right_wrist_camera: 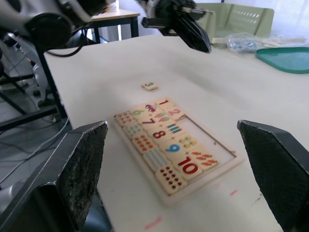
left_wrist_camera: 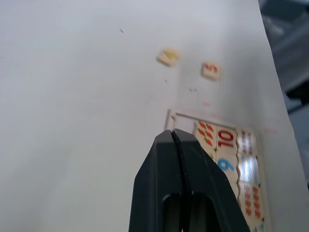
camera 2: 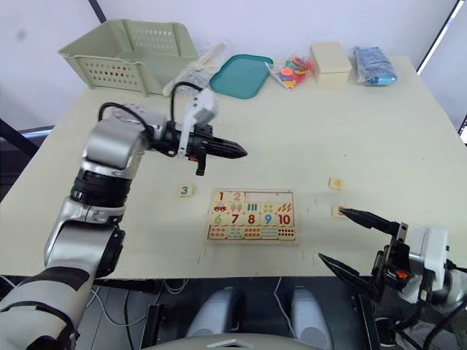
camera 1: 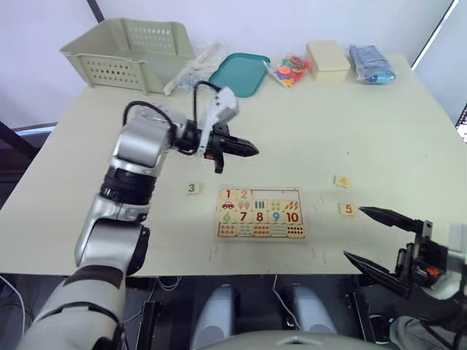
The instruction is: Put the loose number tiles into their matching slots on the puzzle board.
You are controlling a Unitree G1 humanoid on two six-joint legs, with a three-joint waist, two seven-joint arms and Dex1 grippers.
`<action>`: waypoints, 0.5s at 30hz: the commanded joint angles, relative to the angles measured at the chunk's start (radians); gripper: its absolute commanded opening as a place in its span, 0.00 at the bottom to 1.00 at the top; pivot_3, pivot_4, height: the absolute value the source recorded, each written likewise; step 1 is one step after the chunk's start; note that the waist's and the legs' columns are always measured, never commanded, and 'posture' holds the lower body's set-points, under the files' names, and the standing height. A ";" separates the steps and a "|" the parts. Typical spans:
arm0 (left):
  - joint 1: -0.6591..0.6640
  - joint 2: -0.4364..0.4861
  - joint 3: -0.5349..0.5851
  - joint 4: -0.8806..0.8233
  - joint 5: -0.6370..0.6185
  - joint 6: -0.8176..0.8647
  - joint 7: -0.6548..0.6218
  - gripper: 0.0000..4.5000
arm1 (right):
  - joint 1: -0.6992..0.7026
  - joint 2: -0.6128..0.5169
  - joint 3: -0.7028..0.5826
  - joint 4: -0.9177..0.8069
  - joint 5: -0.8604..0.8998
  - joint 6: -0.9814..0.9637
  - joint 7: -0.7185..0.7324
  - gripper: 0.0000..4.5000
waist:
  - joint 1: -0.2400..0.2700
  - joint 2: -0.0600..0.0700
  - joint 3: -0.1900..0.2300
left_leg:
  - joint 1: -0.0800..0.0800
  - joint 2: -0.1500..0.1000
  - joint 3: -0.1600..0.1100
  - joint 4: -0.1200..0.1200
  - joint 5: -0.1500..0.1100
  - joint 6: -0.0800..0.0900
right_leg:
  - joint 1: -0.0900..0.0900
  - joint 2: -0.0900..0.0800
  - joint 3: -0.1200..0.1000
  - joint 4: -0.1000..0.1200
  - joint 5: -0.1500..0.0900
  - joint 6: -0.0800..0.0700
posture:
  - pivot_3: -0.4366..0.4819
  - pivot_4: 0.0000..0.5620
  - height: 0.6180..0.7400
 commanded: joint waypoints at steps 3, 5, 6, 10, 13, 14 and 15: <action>0.120 0.000 0.187 -0.169 -0.094 0.028 0.175 0.00 | -0.050 0.021 0.048 -0.002 -0.065 -0.010 -0.071 1.00 | 0.001 0.000 0.000 | 0.000 0.000 0.000 0.000 0.000 0.000 | 0.000 0.000 0.000 0.000 0.000 0.000 | 0.48 0.27 1.00; 0.207 -0.028 0.284 -0.226 -0.121 0.022 0.269 0.00 | -0.093 0.030 0.072 0.012 -0.075 0.010 -0.113 1.00 | 0.002 0.000 0.000 | 0.000 0.001 0.000 0.000 0.000 0.000 | 0.000 -0.001 0.000 0.000 0.000 0.000 | 0.48 0.27 1.00; 0.261 -0.052 0.340 -0.260 -0.137 0.002 0.318 0.00 | -0.117 0.032 0.084 0.021 -0.061 0.038 -0.138 1.00 | 0.002 0.000 0.000 | 0.001 0.000 0.001 0.000 0.000 0.000 | 0.000 -0.001 0.001 0.000 0.000 0.000 | 0.48 0.27 1.00; 0.445 -0.145 0.442 -0.430 -0.181 -0.041 0.478 0.00 | -0.142 0.032 0.083 0.080 -0.030 0.009 -0.066 1.00 | 0.006 0.000 0.000 | 0.001 0.002 0.001 0.000 0.000 0.000 | 0.000 -0.002 0.002 0.000 0.000 0.000 | 0.48 0.27 1.00; 0.555 -0.171 0.485 -0.506 -0.218 -0.047 0.549 0.00 | -0.148 0.025 0.066 0.111 -0.006 0.011 -0.037 1.00 | 0.021 -0.001 0.000 | 0.000 0.001 0.000 0.000 0.000 0.000 | 0.000 -0.003 0.000 0.000 0.001 0.000 | 0.48 0.27 1.00; 0.600 -0.179 0.504 -0.528 -0.224 -0.059 0.566 0.00 | -0.142 0.015 0.060 0.128 -0.017 -0.002 -0.014 1.00 | 0.024 -0.001 0.000 | 0.001 0.001 0.001 0.000 0.000 0.000 | 0.000 -0.003 0.001 0.000 0.001 0.000 | 0.48 0.27 1.00; 0.630 -0.183 0.513 -0.544 -0.233 -0.066 0.581 0.00 | -0.138 0.008 0.055 0.140 -0.027 -0.012 0.005 1.00 | 0.024 0.000 0.000 | 0.001 0.001 0.001 0.000 0.000 0.000 | 0.001 -0.003 0.001 0.000 0.001 0.000 | 0.48 0.27 1.00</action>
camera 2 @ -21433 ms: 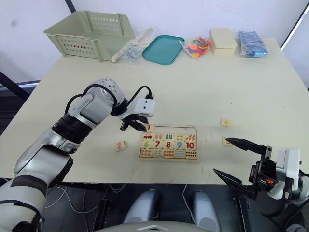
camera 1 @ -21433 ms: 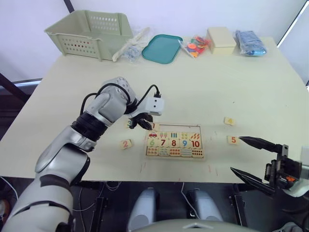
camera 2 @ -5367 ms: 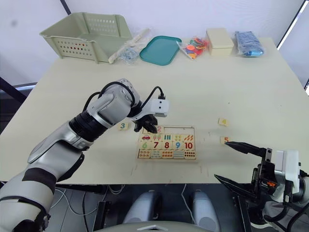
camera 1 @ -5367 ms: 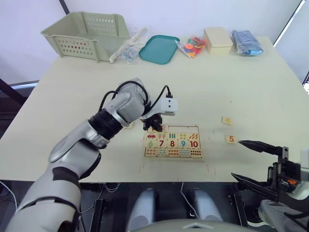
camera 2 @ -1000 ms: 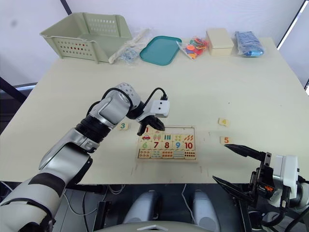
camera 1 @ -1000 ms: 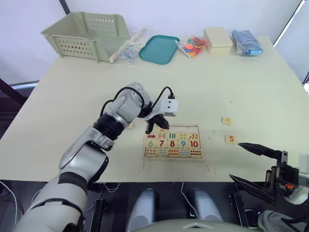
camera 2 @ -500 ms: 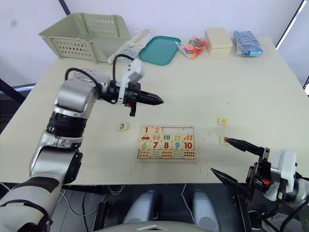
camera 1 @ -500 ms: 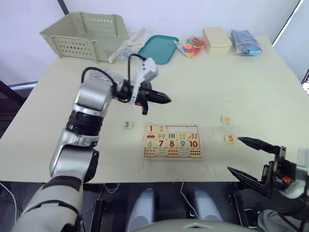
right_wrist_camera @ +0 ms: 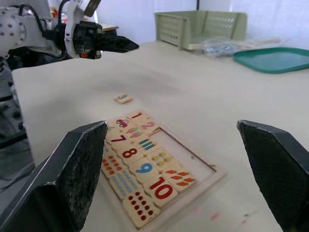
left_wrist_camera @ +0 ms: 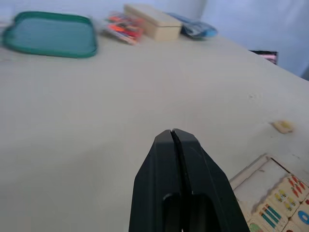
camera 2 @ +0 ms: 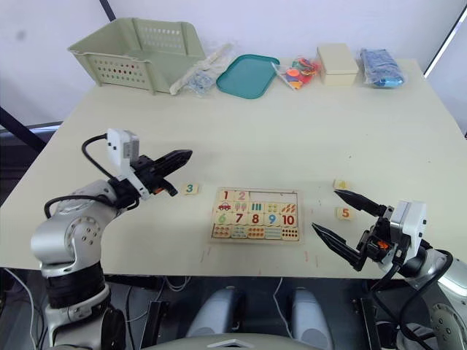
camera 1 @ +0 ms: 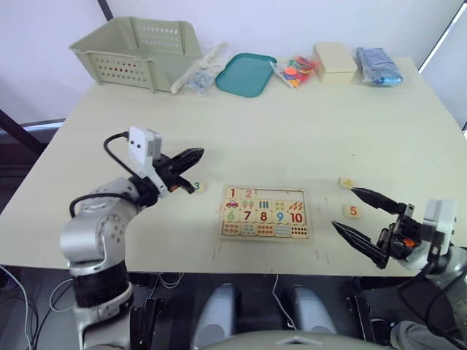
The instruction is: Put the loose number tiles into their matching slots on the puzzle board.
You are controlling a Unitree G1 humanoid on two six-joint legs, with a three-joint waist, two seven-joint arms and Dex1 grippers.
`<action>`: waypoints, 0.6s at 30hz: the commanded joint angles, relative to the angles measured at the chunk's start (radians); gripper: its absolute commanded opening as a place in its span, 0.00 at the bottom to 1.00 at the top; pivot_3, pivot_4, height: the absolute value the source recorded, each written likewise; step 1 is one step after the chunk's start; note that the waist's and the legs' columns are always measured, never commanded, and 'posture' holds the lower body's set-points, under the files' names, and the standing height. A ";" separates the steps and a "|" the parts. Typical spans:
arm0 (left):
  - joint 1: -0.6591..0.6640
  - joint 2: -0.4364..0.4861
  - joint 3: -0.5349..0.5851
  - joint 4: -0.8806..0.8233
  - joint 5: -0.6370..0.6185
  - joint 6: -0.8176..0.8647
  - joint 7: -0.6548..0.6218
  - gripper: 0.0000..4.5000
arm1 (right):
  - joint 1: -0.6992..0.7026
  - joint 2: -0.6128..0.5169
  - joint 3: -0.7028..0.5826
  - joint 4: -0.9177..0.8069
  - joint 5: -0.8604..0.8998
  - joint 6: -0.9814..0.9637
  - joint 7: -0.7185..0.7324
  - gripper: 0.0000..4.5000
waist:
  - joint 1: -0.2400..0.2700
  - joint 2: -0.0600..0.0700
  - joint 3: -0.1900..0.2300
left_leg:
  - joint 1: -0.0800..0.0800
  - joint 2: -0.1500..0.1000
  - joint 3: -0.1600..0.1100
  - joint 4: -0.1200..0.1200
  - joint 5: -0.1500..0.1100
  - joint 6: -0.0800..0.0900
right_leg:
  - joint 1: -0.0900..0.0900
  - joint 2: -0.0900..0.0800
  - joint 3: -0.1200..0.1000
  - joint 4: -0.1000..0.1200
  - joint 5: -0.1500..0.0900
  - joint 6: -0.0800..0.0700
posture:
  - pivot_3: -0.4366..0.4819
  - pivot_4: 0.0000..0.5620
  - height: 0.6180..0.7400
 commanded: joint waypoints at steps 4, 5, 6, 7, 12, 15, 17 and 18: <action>0.265 -0.052 0.114 -0.185 -0.090 -0.101 0.070 0.00 | 0.060 -0.037 -0.107 0.110 0.013 -0.079 0.133 1.00 | 0.000 0.000 -0.001 | 0.000 0.000 0.000 -0.001 0.000 0.000 | 0.000 0.000 0.000 -0.001 0.000 0.000 | 0.48 0.27 1.00; 0.310 -0.051 0.122 -0.198 -0.093 -0.122 0.070 0.00 | 0.069 -0.036 -0.119 0.126 0.006 -0.088 0.139 1.00 | 0.000 0.000 -0.001 | 0.001 0.000 0.001 -0.001 0.000 0.000 | 0.000 0.000 0.001 -0.001 0.000 0.000 | 0.48 0.27 1.00; 0.362 -0.046 0.125 -0.204 -0.094 -0.147 0.061 0.00 | 0.079 -0.036 -0.132 0.142 0.000 -0.097 0.149 1.00 | 0.001 -0.001 -0.001 | 0.001 0.000 0.002 -0.002 0.000 0.000 | 0.000 -0.001 0.002 -0.001 0.000 0.000 | 0.48 0.27 1.00; 0.406 -0.042 0.123 -0.211 -0.093 -0.174 0.052 0.00 | 0.087 -0.038 -0.145 0.157 -0.002 -0.105 0.161 1.00 | 0.001 0.000 -0.001 | 0.001 0.000 0.002 -0.002 0.000 0.000 | 0.000 -0.001 0.001 -0.001 0.000 0.000 | 0.48 0.27 1.00; 0.612 -0.015 0.158 -0.154 -0.101 -0.303 -0.017 0.00 | 0.156 -0.029 -0.219 0.205 0.003 -0.120 0.181 1.00 | 0.002 0.001 -0.002 | 0.003 0.000 0.003 -0.002 0.000 0.000 | 0.001 0.000 0.002 -0.001 -0.002 -0.002 | 0.48 0.27 1.00; 0.669 -0.001 0.162 -0.123 -0.117 -0.356 -0.048 0.12 | 0.193 -0.023 -0.240 0.217 -0.005 -0.139 0.198 1.00 | 0.003 0.001 -0.002 | 0.003 0.000 0.003 -0.003 0.000 0.000 | 0.001 0.000 0.002 -0.002 -0.002 -0.003 | 0.48 0.27 1.00; 0.705 0.017 0.166 -0.099 -0.133 -0.387 -0.084 0.26 | 0.210 -0.024 -0.249 0.217 0.009 -0.133 0.208 1.00 | 0.002 0.001 -0.002 | 0.003 0.000 0.002 -0.003 0.000 0.000 | 0.001 0.000 0.001 -0.002 -0.002 -0.004 | 0.48 0.27 1.00; 0.718 0.024 0.166 -0.090 -0.137 -0.398 -0.095 0.39 | 0.215 -0.027 -0.251 0.217 0.013 -0.130 0.213 1.00 | 0.001 0.001 -0.002 | 0.003 0.000 0.003 -0.003 0.000 0.000 | 0.001 0.000 0.001 -0.002 -0.003 -0.004 | 0.48 0.27 1.00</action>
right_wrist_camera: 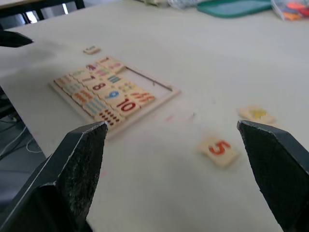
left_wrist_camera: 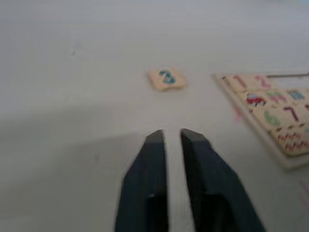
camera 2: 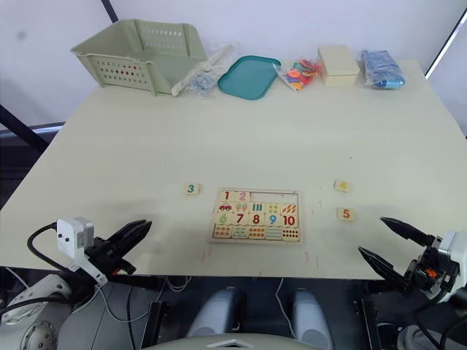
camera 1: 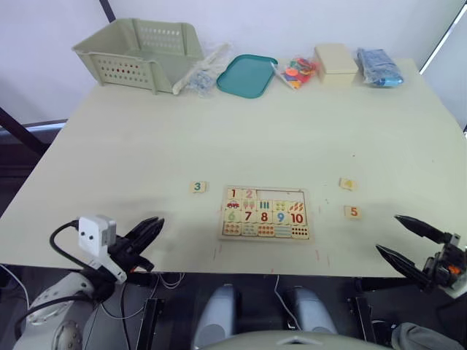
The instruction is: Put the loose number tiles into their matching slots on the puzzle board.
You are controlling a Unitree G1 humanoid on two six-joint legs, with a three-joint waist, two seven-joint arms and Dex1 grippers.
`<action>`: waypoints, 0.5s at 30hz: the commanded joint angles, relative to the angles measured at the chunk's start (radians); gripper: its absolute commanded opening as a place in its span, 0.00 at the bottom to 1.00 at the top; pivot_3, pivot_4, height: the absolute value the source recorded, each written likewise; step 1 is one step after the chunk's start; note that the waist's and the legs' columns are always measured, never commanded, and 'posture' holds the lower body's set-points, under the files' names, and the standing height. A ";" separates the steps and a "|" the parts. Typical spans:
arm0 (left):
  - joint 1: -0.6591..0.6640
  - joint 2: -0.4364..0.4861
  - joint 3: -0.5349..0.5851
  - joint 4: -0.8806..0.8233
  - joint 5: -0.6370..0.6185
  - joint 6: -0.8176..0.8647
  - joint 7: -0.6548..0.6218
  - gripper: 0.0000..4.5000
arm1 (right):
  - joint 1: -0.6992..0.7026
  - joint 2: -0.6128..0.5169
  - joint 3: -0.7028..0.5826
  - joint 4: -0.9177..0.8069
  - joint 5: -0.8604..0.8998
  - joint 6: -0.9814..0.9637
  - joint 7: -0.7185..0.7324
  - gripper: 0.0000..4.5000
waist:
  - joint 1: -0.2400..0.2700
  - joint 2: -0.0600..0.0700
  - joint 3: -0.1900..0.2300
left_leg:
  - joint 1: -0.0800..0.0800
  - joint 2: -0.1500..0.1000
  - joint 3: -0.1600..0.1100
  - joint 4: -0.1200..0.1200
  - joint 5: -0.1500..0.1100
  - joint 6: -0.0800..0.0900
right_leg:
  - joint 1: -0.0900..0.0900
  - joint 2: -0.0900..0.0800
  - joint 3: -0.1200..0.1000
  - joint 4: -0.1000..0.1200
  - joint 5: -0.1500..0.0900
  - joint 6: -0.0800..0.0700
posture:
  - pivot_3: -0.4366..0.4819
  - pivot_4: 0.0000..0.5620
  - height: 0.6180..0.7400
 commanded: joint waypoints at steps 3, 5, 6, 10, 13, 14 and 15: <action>0.033 0.049 0.031 0.024 -0.060 -0.069 -0.055 0.71 | 0.033 -0.002 -0.058 -0.010 0.023 -0.018 0.031 1.00 | -0.001 0.001 0.000 | 0.000 0.000 0.001 0.000 0.000 0.000 | 0.000 0.000 0.000 0.000 0.000 0.000 | 0.48 0.27 1.00; 0.038 0.059 0.019 0.024 -0.069 -0.073 -0.054 0.93 | 0.042 0.001 -0.068 -0.006 0.025 -0.022 0.038 1.00 | 0.000 0.001 0.000 | 0.000 0.001 0.000 0.000 0.000 0.000 | 0.000 0.000 0.000 0.000 0.000 0.000 | 0.48 0.27 1.00; 0.039 0.062 0.012 0.022 -0.074 -0.073 -0.050 0.99 | 0.045 0.003 -0.071 -0.005 0.025 -0.023 0.041 1.00 | 0.000 0.001 0.000 | 0.000 0.000 0.000 0.000 0.000 0.000 | 0.000 0.000 0.000 0.000 0.000 0.000 | 0.48 0.27 1.00; 0.026 0.075 -0.001 0.019 -0.088 -0.071 -0.030 0.99 | 0.048 0.010 -0.066 -0.030 0.027 -0.014 0.033 1.00 | -0.001 0.001 -0.001 | 0.000 0.001 0.001 0.000 0.000 0.000 | 0.000 0.000 0.000 0.000 0.000 0.000 | 0.48 0.27 1.00; -0.001 0.108 -0.014 0.007 -0.099 -0.049 -0.025 0.99 | 0.045 -0.002 -0.059 -0.076 0.044 0.011 0.029 1.00 | -0.001 0.001 -0.001 | 0.000 0.001 0.001 0.000 0.000 0.000 | 0.000 0.001 0.000 0.000 0.000 0.000 | 0.48 0.27 1.00; -0.024 0.131 -0.021 0.005 -0.108 -0.033 -0.026 0.99 | 0.039 -0.009 -0.064 -0.093 0.062 0.020 0.032 1.00 | -0.001 0.001 -0.001 | 0.000 0.001 0.001 0.000 0.000 0.000 | 0.000 0.001 0.000 0.000 0.000 0.000 | 0.48 0.27 1.00; -0.052 0.164 -0.034 0.006 -0.110 -0.022 -0.039 0.99 | 0.040 -0.020 -0.067 -0.118 0.085 0.036 0.042 1.00 | 0.000 0.001 -0.001 | 0.000 0.001 0.001 0.000 0.000 0.000 | 0.000 0.001 0.000 0.000 0.000 0.000 | 0.48 0.27 1.00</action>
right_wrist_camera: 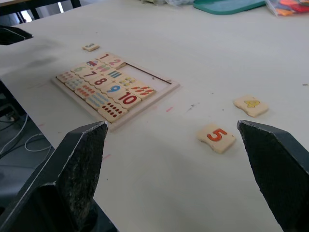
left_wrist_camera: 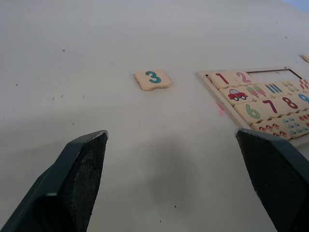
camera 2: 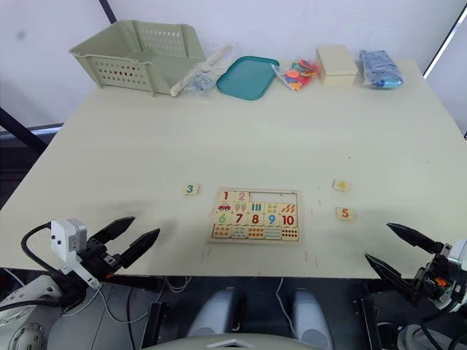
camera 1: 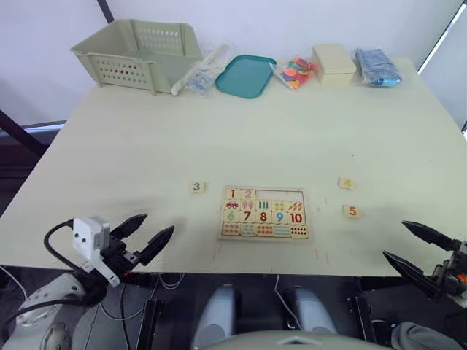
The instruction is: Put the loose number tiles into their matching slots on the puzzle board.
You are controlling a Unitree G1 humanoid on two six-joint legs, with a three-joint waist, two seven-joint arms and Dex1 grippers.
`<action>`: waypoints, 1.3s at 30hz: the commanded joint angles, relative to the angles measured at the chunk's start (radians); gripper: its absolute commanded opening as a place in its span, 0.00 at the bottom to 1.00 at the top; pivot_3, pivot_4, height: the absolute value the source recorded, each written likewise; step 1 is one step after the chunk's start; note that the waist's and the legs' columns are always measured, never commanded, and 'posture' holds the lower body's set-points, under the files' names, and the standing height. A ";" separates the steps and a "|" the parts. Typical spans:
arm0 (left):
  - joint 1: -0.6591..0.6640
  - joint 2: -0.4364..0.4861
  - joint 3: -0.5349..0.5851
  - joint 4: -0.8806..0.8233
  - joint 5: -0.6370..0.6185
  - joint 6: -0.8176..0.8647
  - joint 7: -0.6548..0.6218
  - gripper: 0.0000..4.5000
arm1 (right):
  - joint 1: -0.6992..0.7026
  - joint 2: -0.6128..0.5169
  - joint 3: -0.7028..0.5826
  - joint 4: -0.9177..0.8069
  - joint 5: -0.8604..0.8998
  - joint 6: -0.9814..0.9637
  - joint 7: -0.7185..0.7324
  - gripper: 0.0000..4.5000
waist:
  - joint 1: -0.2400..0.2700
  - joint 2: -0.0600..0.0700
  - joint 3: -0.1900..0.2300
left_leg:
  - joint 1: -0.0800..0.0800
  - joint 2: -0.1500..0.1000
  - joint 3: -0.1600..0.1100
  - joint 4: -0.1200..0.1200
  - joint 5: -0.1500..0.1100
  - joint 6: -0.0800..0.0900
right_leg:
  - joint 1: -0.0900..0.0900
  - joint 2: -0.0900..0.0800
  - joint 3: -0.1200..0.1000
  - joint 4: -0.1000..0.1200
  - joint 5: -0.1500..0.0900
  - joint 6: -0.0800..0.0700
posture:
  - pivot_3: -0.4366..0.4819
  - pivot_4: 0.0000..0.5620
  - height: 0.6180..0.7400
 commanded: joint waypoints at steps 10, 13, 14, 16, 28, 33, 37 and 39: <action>-0.277 0.269 -0.082 0.093 -0.084 0.116 -0.082 0.99 | 0.049 -0.059 -0.073 -0.194 0.131 0.077 0.028 1.00 | -0.004 0.001 0.000 | 0.000 0.000 -0.001 0.000 0.000 0.000 | 0.000 0.001 0.000 0.000 0.002 0.003 | 0.48 0.27 1.00; -0.353 0.345 -0.117 0.198 -0.065 0.094 -0.176 0.99 | 0.065 -0.074 -0.087 -0.226 0.145 0.089 0.038 1.00 | -0.002 0.001 0.000 | 0.000 0.000 0.000 0.000 0.000 0.000 | 0.000 0.002 -0.001 0.000 0.001 0.002 | 0.48 0.27 1.00; -0.381 0.377 -0.138 0.244 -0.054 0.079 -0.223 0.99 | 0.067 -0.081 -0.095 -0.236 0.154 0.094 0.040 1.00 | -0.001 0.001 0.000 | 0.000 0.000 0.000 0.000 0.000 0.000 | 0.000 0.002 0.000 0.000 0.001 0.002 | 0.48 0.27 1.00; -0.476 0.450 -0.209 0.381 -0.011 0.026 -0.354 0.99 | 0.084 -0.116 -0.138 -0.254 0.193 0.120 0.068 1.00 | 0.001 0.001 0.000 | 0.000 -0.001 0.000 0.000 0.000 0.000 | 0.000 0.002 -0.001 0.000 0.001 0.002 | 0.48 0.27 1.00; -0.904 0.456 -0.514 0.959 0.270 -0.352 -0.688 0.99 | 0.059 -0.227 -0.217 -0.251 0.238 0.196 0.150 1.00 | -0.001 -0.001 0.001 | -0.001 -0.003 0.005 0.000 0.000 0.000 | -0.001 0.003 -0.001 0.000 0.002 0.003 | 0.48 0.27 1.00; -1.100 0.361 -0.622 1.228 0.398 -0.540 -0.774 0.99 | -0.005 -0.240 -0.177 -0.251 0.220 0.209 0.149 1.00 | 0.001 -0.004 0.002 | -0.003 -0.003 0.003 0.002 0.000 0.000 | -0.001 0.002 -0.003 0.000 0.002 0.004 | 0.48 0.27 1.00; -1.203 0.314 -0.661 1.400 0.470 -0.659 -0.792 0.99 | -0.037 -0.237 -0.163 -0.248 0.213 0.211 0.143 1.00 | -0.005 -0.005 0.002 | -0.004 -0.003 0.003 0.001 0.000 0.000 | -0.002 0.002 -0.003 0.000 0.002 0.004 | 0.48 0.27 1.00; -1.241 0.296 -0.682 1.469 0.502 -0.711 -0.795 0.99 | -0.041 -0.230 -0.155 -0.253 0.204 0.212 0.141 1.00 | -0.005 -0.005 0.002 | -0.004 -0.003 0.003 0.001 0.000 0.000 | -0.002 0.002 -0.003 0.001 0.002 0.004 | 0.48 0.27 1.00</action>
